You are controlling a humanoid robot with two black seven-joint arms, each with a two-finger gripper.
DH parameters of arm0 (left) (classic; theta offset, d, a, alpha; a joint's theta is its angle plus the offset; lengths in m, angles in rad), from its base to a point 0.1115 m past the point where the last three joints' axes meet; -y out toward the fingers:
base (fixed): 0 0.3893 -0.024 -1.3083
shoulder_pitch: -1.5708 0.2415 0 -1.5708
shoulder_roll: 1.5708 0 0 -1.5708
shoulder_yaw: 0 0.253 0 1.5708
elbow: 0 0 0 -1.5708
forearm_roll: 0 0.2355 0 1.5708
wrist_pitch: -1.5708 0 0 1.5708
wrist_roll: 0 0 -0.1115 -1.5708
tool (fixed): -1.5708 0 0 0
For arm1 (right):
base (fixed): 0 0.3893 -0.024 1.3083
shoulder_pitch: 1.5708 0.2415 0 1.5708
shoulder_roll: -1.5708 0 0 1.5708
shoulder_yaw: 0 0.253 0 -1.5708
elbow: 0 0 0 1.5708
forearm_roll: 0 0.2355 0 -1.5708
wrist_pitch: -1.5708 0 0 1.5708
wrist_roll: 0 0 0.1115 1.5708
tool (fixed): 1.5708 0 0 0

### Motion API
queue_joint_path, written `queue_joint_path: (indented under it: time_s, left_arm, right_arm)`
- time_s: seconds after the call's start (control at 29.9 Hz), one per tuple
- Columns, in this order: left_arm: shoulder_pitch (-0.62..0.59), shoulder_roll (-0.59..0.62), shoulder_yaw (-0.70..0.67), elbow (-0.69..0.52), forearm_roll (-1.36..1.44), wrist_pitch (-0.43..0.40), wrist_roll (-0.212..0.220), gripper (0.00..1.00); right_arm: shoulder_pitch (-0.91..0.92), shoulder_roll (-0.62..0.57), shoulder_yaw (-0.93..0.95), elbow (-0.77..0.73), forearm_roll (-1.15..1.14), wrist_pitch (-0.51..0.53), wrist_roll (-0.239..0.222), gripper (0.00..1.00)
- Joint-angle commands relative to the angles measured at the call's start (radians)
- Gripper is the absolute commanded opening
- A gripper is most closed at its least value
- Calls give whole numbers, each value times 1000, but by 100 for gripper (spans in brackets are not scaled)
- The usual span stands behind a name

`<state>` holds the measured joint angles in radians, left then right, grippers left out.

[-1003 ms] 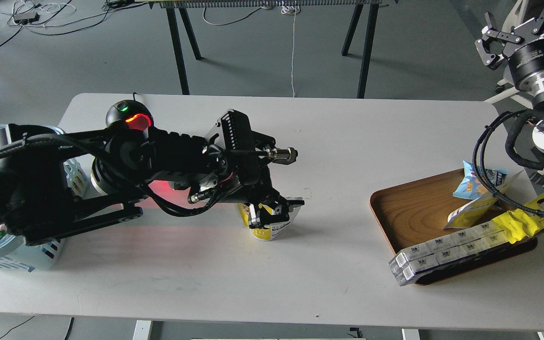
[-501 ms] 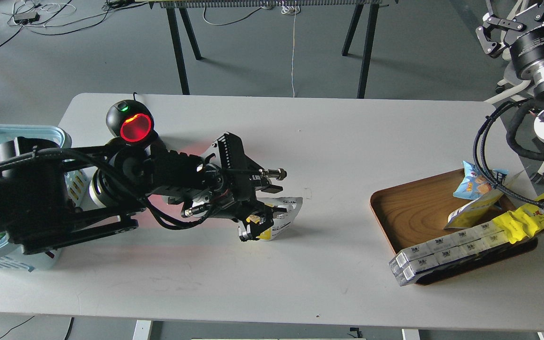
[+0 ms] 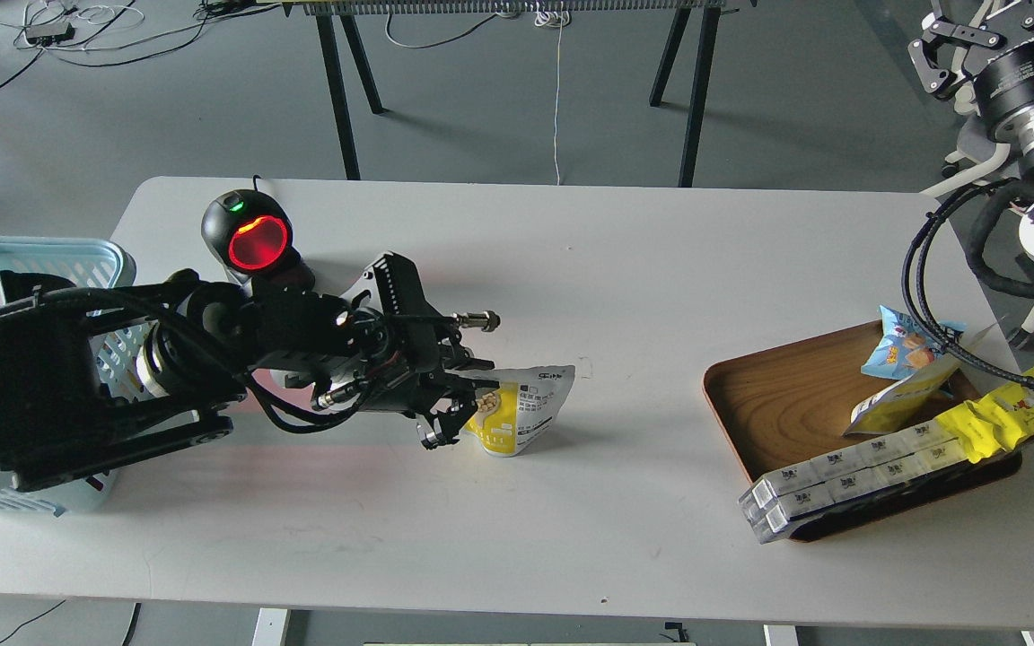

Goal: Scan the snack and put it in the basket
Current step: 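Grasp the yellow packet with the left gripper, then lift the packet with the left gripper toward the scanner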

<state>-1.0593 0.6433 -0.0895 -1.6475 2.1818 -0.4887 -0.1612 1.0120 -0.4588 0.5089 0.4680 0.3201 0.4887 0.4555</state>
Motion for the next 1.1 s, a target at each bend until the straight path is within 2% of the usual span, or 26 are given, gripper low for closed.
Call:
queue_joint_path:
  time_s: [0.0, 0.3, 0.67, 1.07]
  left_arm:
    - [-2, 1, -1, -3, 0, 0, 0, 7]
    - [-1, 10, -3, -3, 0, 0, -1, 0]
    - [-2, 12, -7, -5, 0, 0, -1, 0]
    - [-10, 24, -26, -24, 0, 0, -1, 0]
  right_arm:
    - [-3, -1, 5, -2, 2, 0, 0, 99]
    - [-21, 9, 25, -2, 4, 0, 0, 99]
    - [-154, 65, 94, 0, 4, 0, 3, 99]
    - [-164, 54, 95, -2, 2, 0, 6, 99]
